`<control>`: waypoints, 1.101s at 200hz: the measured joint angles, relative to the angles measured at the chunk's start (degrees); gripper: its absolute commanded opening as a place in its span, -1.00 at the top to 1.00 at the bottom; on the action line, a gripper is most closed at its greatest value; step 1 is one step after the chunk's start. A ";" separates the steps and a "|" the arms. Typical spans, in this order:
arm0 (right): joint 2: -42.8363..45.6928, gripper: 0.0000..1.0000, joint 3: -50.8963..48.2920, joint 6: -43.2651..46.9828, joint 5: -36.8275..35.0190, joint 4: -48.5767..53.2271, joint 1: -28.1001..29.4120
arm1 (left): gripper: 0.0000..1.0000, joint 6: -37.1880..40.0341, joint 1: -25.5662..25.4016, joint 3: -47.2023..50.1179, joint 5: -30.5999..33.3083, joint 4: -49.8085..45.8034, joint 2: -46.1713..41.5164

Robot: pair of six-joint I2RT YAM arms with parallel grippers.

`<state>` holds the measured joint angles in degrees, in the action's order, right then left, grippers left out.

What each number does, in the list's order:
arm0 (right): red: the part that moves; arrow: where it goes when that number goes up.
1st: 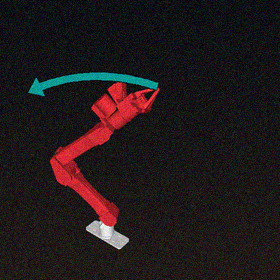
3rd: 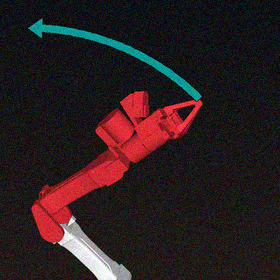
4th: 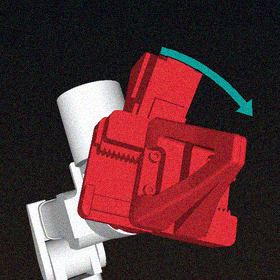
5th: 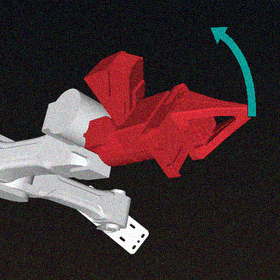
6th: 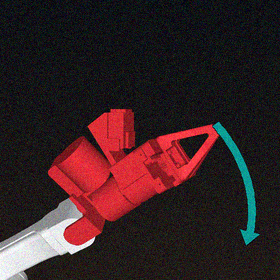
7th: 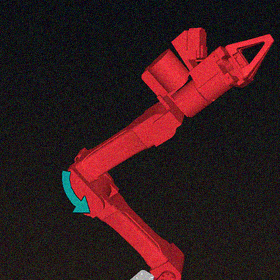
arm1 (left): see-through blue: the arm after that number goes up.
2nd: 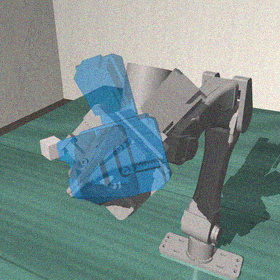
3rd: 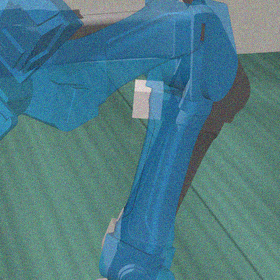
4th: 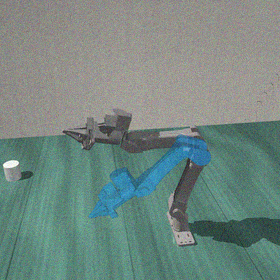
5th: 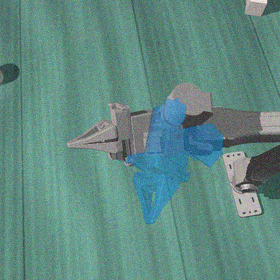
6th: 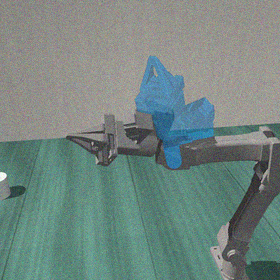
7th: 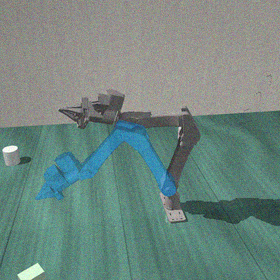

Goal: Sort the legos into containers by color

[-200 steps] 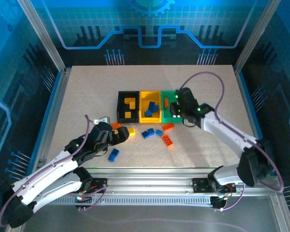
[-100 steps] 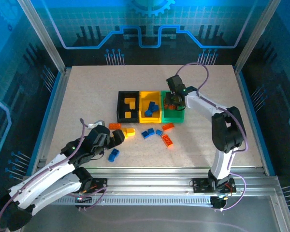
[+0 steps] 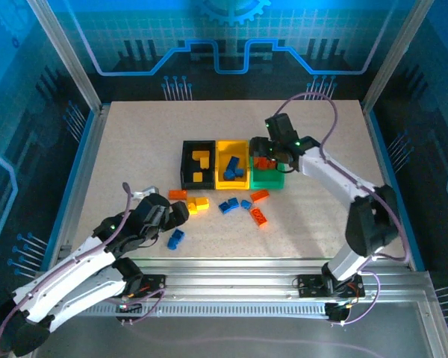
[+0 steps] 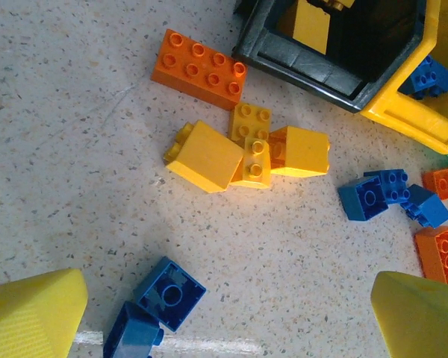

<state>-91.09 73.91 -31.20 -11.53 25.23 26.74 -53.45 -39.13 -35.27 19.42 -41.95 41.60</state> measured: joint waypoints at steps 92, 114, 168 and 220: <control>18.38 -0.59 -26.36 -3.28 -0.24 -3.78 11.02 | -0.85 2.36 -1.81 1.42 -2.47 -3.45 8.57; 19.37 -0.60 -28.26 -3.93 -0.31 -3.96 11.08 | -0.79 1.95 -4.57 4.42 -3.41 -2.36 11.26; 21.57 -0.61 -29.81 -4.61 -1.44 -4.57 11.08 | -0.36 -0.17 -6.62 7.02 -3.87 1.27 18.36; 22.14 -0.60 -30.08 -4.81 -1.90 -4.83 10.95 | 0.18 -1.27 -8.59 8.07 -4.76 4.42 22.32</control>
<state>-68.95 43.83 -36.01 -13.43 20.40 37.69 -54.72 -47.72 -27.20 14.66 -37.54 63.92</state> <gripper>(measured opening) 0.802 0.460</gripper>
